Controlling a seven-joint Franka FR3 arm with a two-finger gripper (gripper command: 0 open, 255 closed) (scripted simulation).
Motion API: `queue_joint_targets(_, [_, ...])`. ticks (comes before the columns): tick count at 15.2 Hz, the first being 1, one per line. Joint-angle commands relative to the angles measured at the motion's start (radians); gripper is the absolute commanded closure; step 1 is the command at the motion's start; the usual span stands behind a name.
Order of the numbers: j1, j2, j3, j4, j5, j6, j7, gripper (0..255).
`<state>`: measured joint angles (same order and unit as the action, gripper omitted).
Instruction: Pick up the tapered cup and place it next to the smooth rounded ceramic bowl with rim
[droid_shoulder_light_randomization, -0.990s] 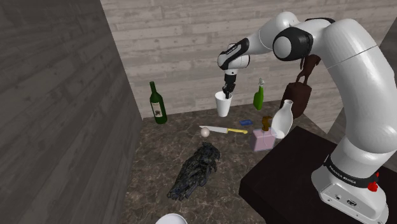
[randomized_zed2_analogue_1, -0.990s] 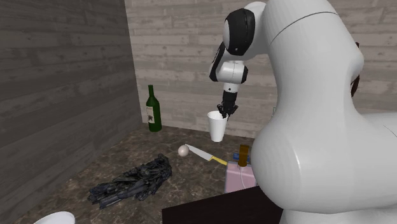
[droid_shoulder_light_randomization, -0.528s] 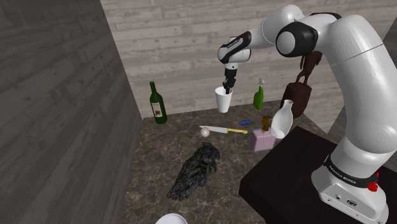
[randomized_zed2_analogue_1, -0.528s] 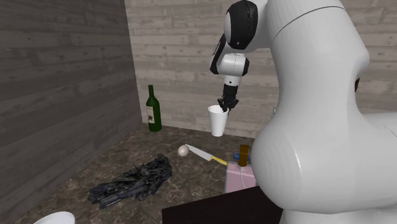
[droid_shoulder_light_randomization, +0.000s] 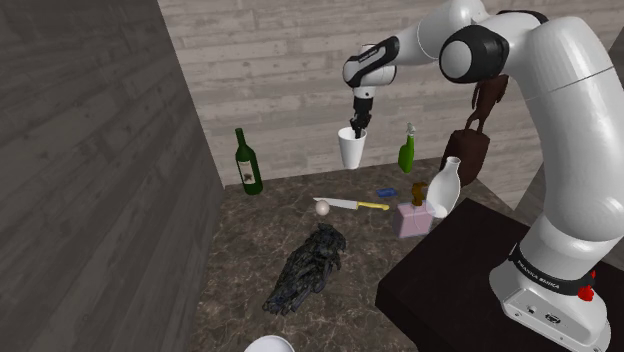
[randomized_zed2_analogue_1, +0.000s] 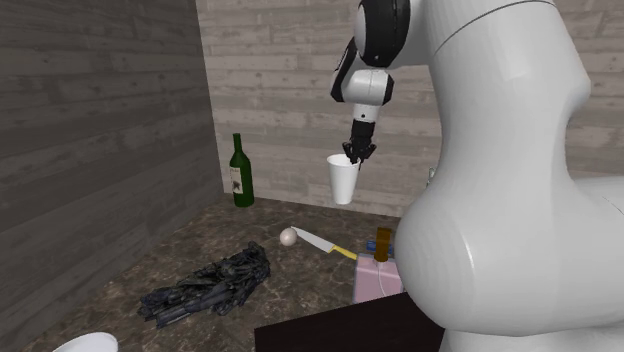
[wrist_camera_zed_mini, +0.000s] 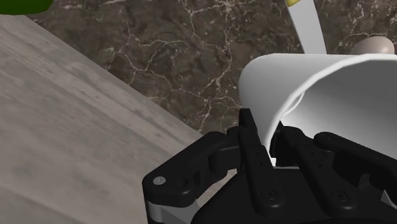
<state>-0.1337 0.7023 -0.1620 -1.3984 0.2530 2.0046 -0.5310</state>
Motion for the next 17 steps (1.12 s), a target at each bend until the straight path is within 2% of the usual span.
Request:
queue_joint_targets(1, [0.001,-0.014,-0.002,0.003,-0.003,-0.017,0.003,255])
queue_joint_targets(17, [-0.001,-0.085,-0.012,0.105,-0.022,-0.187,0.032,255])
